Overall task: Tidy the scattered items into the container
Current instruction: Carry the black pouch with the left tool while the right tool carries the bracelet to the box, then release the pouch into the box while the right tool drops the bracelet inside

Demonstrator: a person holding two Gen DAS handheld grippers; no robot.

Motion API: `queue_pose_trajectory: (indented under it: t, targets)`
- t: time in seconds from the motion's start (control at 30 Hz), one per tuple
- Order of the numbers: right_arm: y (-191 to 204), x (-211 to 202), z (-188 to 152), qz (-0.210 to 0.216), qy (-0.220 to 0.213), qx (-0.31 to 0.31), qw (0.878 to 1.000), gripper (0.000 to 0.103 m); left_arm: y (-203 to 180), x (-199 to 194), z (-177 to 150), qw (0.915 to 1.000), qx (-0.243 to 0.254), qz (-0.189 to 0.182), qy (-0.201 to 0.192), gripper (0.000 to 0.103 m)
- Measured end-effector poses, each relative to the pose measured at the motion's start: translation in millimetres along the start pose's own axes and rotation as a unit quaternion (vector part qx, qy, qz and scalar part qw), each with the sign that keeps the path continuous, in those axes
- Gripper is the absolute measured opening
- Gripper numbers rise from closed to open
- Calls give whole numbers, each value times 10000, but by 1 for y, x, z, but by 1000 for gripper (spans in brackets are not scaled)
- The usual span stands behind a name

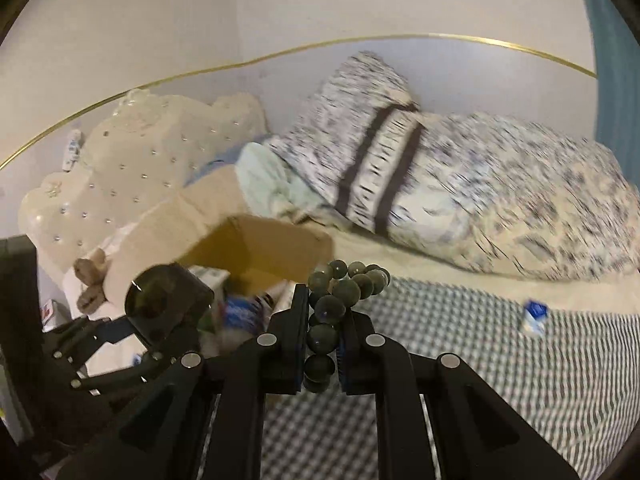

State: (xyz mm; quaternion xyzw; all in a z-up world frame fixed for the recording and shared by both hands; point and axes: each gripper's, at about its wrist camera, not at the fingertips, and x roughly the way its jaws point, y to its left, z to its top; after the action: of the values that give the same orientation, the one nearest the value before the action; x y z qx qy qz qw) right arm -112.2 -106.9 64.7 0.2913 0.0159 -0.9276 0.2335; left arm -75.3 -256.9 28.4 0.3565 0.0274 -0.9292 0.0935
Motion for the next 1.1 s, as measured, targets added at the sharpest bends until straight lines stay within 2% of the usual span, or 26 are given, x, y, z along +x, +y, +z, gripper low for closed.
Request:
queue_pose_trajectory:
  t: [0.27,0.5,0.77,1.1]
  targets:
    - [48,43,36,498,-14,-296,9983,12,49,25,15,9990,-389,183,111,52]
    - [75,93,34,711,330,-465,9958,12,70,48,13,9984,-492,168,207,52]
    - [79,136,26,707,669,-436,9943,12,75,71,12,9982,-468,122,360,52]
    - [70,160,23,662,885,-374,9932,12,70,82,12,9981,-452,60,421,52]
